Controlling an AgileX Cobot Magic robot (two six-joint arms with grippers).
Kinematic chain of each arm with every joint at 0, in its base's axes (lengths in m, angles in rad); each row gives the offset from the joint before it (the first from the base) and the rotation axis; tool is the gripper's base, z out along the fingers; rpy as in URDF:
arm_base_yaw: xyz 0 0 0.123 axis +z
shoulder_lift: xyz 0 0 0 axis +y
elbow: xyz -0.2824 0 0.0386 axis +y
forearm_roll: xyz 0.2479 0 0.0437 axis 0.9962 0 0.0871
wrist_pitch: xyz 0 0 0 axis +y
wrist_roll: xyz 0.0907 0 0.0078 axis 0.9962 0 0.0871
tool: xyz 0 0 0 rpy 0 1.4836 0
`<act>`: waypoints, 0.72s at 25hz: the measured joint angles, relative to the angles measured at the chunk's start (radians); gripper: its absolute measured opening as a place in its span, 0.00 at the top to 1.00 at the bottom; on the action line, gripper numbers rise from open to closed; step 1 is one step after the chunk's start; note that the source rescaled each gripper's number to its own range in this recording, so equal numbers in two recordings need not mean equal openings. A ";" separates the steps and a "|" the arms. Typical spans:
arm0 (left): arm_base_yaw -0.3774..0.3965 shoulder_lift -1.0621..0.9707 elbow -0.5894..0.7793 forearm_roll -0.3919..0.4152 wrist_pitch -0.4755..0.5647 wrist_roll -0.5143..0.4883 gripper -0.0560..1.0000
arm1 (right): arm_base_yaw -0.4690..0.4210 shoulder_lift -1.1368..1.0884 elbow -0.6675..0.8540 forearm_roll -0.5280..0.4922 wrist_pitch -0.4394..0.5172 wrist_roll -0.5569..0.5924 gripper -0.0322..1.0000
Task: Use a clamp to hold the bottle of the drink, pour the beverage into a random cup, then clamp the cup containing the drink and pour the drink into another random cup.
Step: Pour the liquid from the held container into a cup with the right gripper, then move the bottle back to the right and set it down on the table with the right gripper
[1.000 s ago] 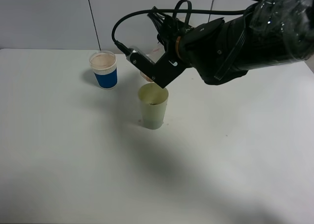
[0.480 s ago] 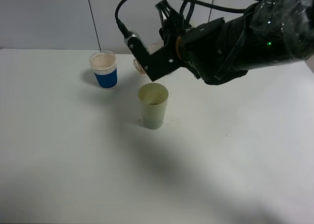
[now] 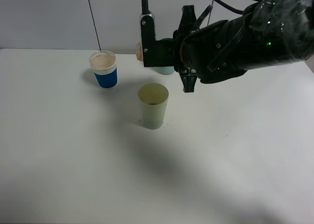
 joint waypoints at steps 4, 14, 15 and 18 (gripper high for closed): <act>0.000 0.000 0.000 0.000 0.000 0.000 0.00 | 0.000 0.000 0.000 0.041 0.000 0.130 0.97; 0.000 0.000 0.000 0.000 0.000 0.000 0.00 | -0.008 0.000 0.000 0.116 -0.097 0.488 0.97; 0.000 0.000 0.000 0.000 0.000 0.000 0.00 | -0.016 0.000 0.000 0.129 -0.114 0.506 0.97; 0.000 0.000 0.000 0.000 0.000 0.000 0.00 | -0.041 0.000 0.000 0.163 -0.155 0.554 0.97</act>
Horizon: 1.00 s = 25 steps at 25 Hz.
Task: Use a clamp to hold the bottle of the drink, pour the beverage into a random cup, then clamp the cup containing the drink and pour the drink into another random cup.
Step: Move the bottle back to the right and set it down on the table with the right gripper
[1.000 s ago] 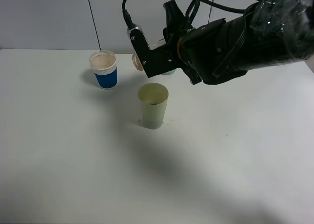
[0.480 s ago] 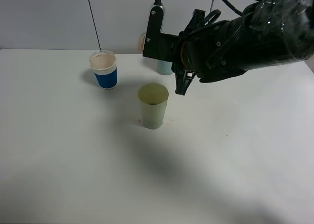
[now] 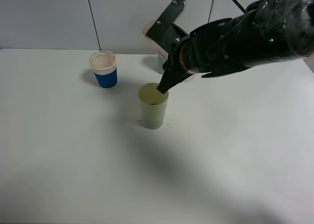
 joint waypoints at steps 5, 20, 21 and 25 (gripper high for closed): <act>0.000 0.000 0.000 0.000 0.000 0.000 0.00 | -0.037 -0.002 0.000 0.029 -0.017 0.013 0.97; 0.000 0.000 0.000 0.000 0.000 0.000 0.00 | -0.198 -0.064 0.002 0.415 -0.268 -0.383 0.97; 0.000 0.000 0.000 0.000 0.000 0.000 0.00 | -0.205 -0.064 0.005 0.450 -0.300 -0.428 0.97; 0.000 0.000 0.000 0.000 0.000 0.000 0.00 | -0.226 -0.064 0.018 0.576 -0.379 -0.545 0.97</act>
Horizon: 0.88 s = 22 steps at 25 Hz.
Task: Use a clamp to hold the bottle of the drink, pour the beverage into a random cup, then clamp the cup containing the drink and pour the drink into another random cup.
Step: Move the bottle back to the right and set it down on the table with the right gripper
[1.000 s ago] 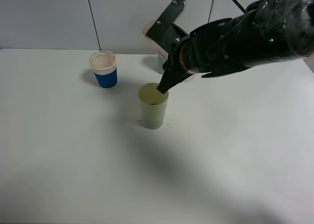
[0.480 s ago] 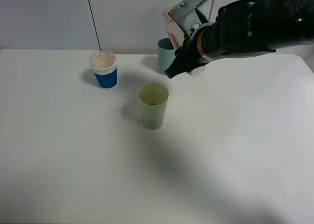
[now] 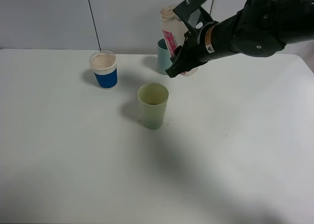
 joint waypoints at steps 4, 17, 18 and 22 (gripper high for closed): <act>0.000 0.000 0.000 0.000 0.000 0.000 0.00 | -0.031 0.000 0.050 0.162 -0.099 -0.153 0.97; 0.000 0.000 0.000 0.000 0.000 0.000 0.00 | -0.072 -0.001 0.368 0.738 -0.637 -0.621 0.97; 0.000 0.000 0.000 0.000 0.000 0.000 0.00 | -0.072 -0.001 0.390 0.781 -0.676 -0.660 0.97; 0.000 0.000 0.000 0.000 0.000 0.000 0.00 | -0.072 -0.002 0.460 0.932 -0.814 -0.737 0.97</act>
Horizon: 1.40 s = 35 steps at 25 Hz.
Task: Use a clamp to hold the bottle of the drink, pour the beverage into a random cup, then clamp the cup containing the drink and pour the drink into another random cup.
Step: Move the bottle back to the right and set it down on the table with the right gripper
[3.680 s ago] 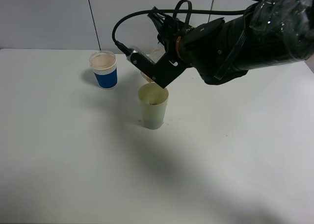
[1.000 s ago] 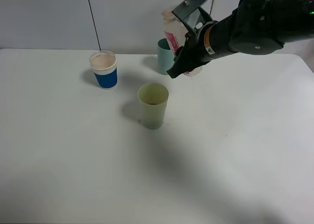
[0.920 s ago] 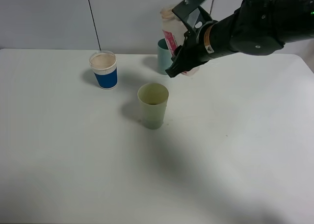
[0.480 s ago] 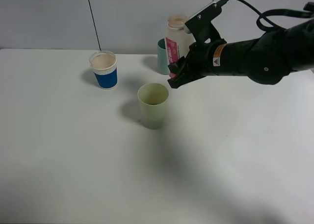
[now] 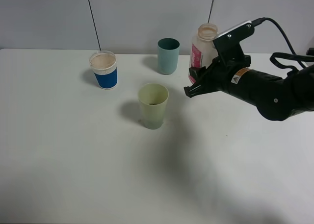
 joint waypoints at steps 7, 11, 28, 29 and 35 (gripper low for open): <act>0.000 0.000 0.000 0.000 0.000 0.000 0.00 | 0.000 0.000 0.044 0.094 -0.108 -0.015 0.97; 0.000 0.000 0.000 0.000 0.000 0.000 0.00 | 0.000 0.000 0.044 0.144 -0.113 -0.036 0.97; 0.000 0.000 0.000 0.000 0.000 0.000 0.00 | 0.000 0.138 0.044 0.285 -0.326 -0.145 0.97; 0.000 0.000 0.000 0.000 0.000 0.000 0.00 | 0.000 0.153 0.044 0.287 -0.336 -0.145 0.97; 0.000 0.000 0.000 0.000 0.000 0.000 0.00 | 0.000 0.221 0.044 0.290 -0.387 -0.126 0.97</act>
